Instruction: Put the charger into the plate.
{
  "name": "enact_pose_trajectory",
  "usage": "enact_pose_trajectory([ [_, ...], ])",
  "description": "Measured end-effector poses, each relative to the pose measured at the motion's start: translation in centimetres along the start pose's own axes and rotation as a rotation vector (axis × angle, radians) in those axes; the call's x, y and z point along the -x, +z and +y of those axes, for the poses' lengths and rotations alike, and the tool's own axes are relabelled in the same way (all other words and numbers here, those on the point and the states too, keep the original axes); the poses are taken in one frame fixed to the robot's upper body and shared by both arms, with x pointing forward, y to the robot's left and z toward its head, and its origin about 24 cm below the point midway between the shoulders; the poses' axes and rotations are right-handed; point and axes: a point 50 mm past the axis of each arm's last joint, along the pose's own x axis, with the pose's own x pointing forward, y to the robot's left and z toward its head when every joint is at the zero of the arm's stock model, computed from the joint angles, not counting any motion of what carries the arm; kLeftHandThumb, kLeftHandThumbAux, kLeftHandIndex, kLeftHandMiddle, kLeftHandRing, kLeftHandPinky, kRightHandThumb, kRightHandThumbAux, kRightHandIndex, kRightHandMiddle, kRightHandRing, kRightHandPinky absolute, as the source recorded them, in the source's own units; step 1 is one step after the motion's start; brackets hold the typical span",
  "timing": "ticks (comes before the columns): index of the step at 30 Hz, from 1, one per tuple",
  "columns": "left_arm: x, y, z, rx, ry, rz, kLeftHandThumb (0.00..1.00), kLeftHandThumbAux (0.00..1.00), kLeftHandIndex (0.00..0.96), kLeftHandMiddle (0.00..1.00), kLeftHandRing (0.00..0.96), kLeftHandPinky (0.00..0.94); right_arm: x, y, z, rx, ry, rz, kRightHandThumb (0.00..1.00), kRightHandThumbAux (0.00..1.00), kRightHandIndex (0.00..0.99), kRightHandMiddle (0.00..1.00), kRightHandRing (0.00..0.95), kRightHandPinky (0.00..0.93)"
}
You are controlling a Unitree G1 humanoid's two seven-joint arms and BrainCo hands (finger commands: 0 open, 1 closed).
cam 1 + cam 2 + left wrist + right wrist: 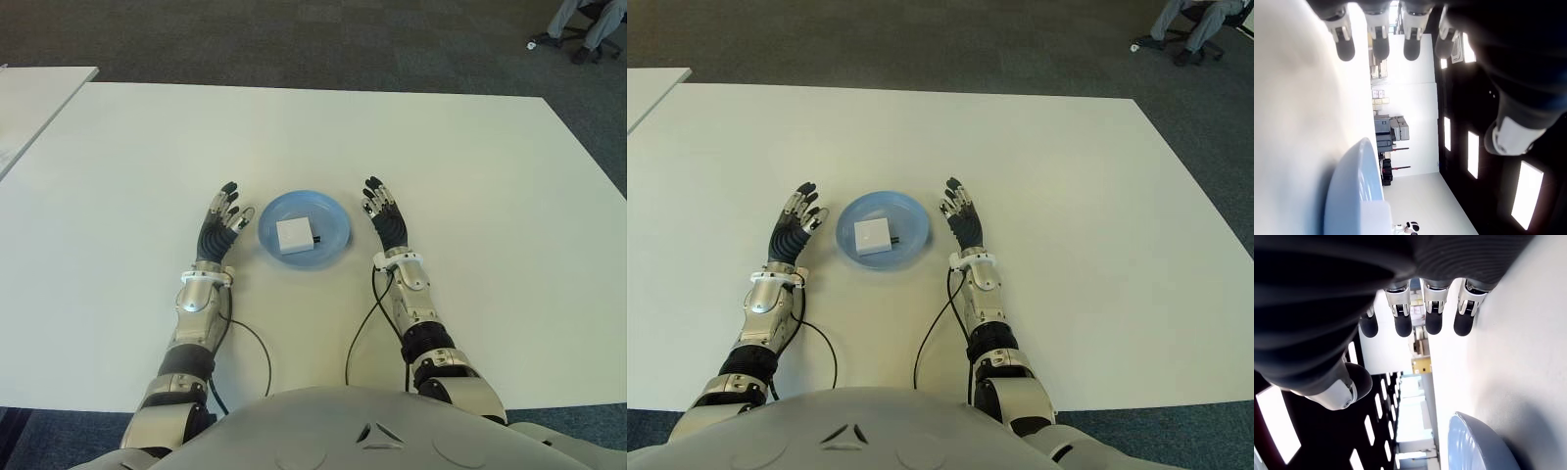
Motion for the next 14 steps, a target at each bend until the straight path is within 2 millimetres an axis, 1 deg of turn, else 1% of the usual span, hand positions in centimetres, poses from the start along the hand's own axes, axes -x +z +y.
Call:
enact_pose_trajectory([
  [14,-0.12,0.23,-0.39,0.0,-0.016,-0.01,0.0,0.515,0.0,0.02,0.0,0.0,0.17,-0.09,-0.33,0.011,0.01,0.005,0.0,0.616,0.0,0.0,0.0,0.0],
])
